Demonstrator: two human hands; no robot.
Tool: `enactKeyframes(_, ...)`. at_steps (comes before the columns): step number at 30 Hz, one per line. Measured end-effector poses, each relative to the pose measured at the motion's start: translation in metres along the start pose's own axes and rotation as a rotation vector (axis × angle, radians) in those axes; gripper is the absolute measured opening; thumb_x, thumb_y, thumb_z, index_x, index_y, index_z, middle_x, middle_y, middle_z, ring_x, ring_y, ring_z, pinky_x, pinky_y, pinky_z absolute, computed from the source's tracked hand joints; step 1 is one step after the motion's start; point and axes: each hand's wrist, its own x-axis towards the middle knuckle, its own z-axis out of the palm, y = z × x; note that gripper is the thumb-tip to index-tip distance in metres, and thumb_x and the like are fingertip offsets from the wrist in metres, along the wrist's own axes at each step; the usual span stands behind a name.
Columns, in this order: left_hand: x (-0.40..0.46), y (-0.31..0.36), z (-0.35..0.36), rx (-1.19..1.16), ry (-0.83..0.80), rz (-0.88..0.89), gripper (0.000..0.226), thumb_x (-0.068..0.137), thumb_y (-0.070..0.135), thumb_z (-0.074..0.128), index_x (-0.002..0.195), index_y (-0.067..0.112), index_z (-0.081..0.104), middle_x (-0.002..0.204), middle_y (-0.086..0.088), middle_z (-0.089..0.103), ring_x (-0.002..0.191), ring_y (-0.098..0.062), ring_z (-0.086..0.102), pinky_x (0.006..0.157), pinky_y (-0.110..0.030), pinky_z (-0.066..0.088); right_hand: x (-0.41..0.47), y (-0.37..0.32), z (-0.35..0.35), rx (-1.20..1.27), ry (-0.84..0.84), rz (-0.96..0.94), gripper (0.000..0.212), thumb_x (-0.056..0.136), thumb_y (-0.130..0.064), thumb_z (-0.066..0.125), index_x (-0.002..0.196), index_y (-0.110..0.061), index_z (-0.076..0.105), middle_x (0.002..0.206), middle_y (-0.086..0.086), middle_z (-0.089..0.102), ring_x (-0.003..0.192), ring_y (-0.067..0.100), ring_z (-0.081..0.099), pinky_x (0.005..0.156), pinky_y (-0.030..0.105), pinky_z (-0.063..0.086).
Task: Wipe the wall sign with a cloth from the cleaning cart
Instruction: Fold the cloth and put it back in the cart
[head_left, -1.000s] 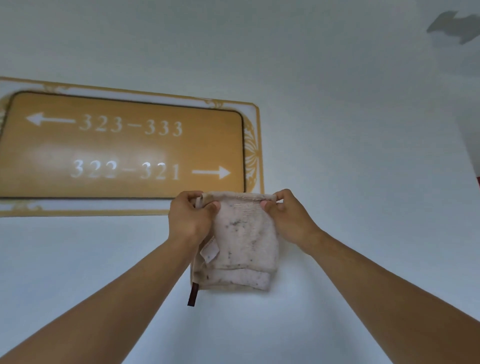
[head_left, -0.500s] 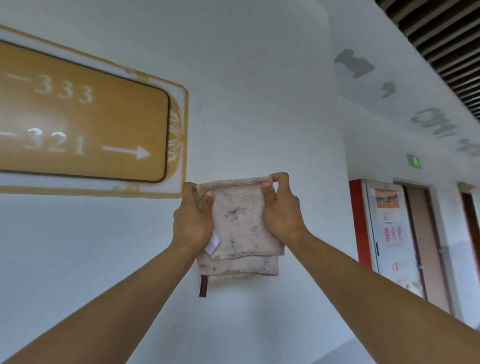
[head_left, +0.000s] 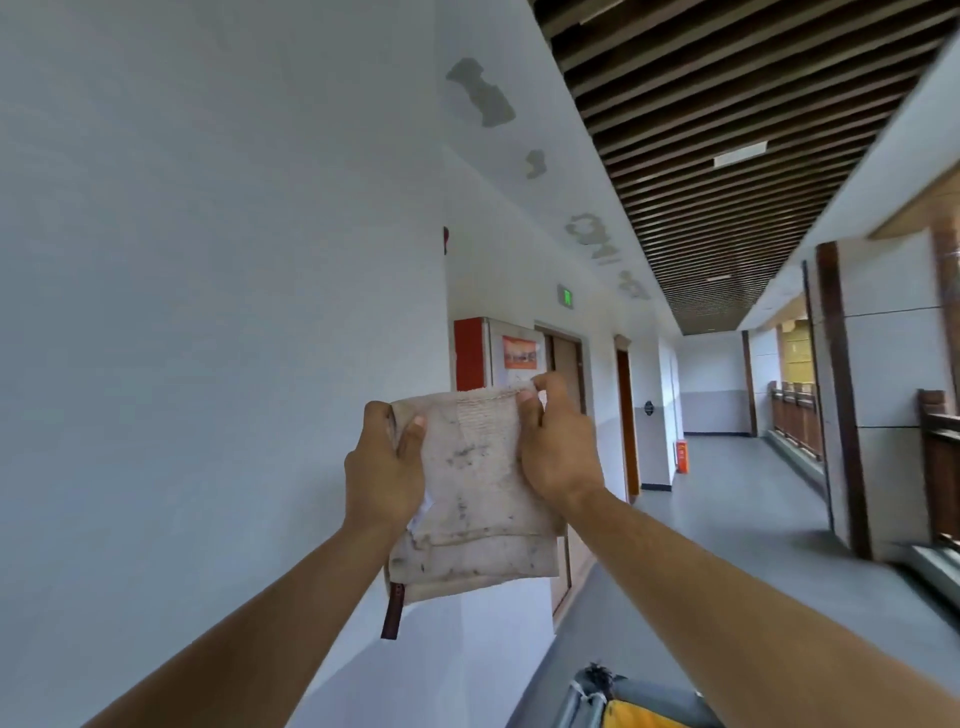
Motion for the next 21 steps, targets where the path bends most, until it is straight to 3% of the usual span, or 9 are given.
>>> enactKeyframes(2,-0.005,0.000,0.045,-0.007,-0.038,0.006,0.021,0.103,0.038,0.046,0.097,0.018,0.042,0.062,-0.010,0.058,0.040,-0.014,0.057,0.036,-0.026,0.041,0.001,0.032,-0.028,-0.038,0.008,0.035,0.023,0.105,-0.046,0.030,0.115,-0.030,0.042,0.089,-0.005,0.064,0.078,0.010,0.063,0.064,0.023,0.053)
enactKeyframes(5,-0.014,0.004,0.119,-0.046,-0.112,-0.004,0.016,0.102,0.041,0.047,0.098,0.026,0.042,0.069,-0.008,0.061,0.053,-0.024,0.058,0.052,-0.032,0.046,0.009,0.082,-0.079,-0.084,0.049,0.073,0.018,0.106,-0.043,0.030,0.110,-0.029,0.042,0.082,-0.010,0.057,0.071,0.001,0.055,0.051,0.010,0.036)
enactKeyframes(8,-0.021,0.011,0.189,-0.054,-0.133,0.012,0.016,0.102,0.038,0.048,0.101,0.023,0.044,0.071,0.000,0.058,0.060,-0.020,0.058,0.056,-0.032,0.045,0.020,0.125,-0.124,-0.153,0.079,0.105,0.026,0.106,-0.044,0.029,0.116,-0.026,0.044,0.080,-0.012,0.054,0.071,0.004,0.053,0.054,0.017,0.036)
enactKeyframes(12,-0.038,0.019,0.279,-0.079,-0.178,0.018,0.018,0.103,0.031,0.048,0.106,0.013,0.046,0.077,0.010,0.052,0.067,-0.002,0.049,0.058,-0.017,0.038,0.034,0.193,-0.176,-0.188,0.122,0.174,0.030,0.105,-0.046,0.029,0.119,-0.024,0.044,0.081,-0.006,0.054,0.074,0.012,0.054,0.067,0.031,0.044)
enactKeyframes(14,-0.046,0.017,0.311,-0.098,-0.215,0.005,0.020,0.103,0.030,0.049,0.108,0.011,0.046,0.081,0.008,0.053,0.067,-0.009,0.051,0.060,-0.019,0.038,0.034,0.221,-0.193,-0.197,0.129,0.213,0.030,0.105,-0.047,0.030,0.118,-0.023,0.044,0.083,-0.005,0.056,0.076,0.014,0.056,0.072,0.033,0.045)
enactKeyframes(17,-0.058,0.012,0.358,-0.086,-0.291,-0.038,0.021,0.103,0.034,0.048,0.101,0.013,0.042,0.086,-0.008,0.056,0.082,-0.029,0.055,0.059,-0.036,0.038,0.031,0.262,-0.216,-0.197,0.143,0.292,0.028,0.104,-0.048,0.034,0.114,-0.024,0.044,0.083,-0.008,0.055,0.077,0.009,0.055,0.073,0.033,0.045)
enactKeyframes(19,-0.066,0.008,0.383,-0.088,-0.342,-0.076,0.019,0.103,0.035,0.047,0.108,0.017,0.042,0.100,-0.011,0.058,0.095,-0.032,0.057,0.068,-0.033,0.040,0.030,0.287,-0.226,-0.179,0.163,0.370,0.029,0.103,-0.049,0.036,0.111,-0.022,0.045,0.088,-0.005,0.057,0.078,0.008,0.055,0.074,0.035,0.047)
enactKeyframes(21,-0.075,0.003,0.408,-0.095,-0.371,-0.086,0.019,0.104,0.032,0.046,0.112,0.015,0.043,0.095,-0.007,0.057,0.082,-0.024,0.056,0.060,-0.020,0.041,0.027,0.311,-0.236,-0.195,0.179,0.429,0.035,0.101,-0.051,0.039,0.108,-0.018,0.049,0.089,-0.004,0.058,0.079,0.011,0.057,0.074,0.034,0.046)
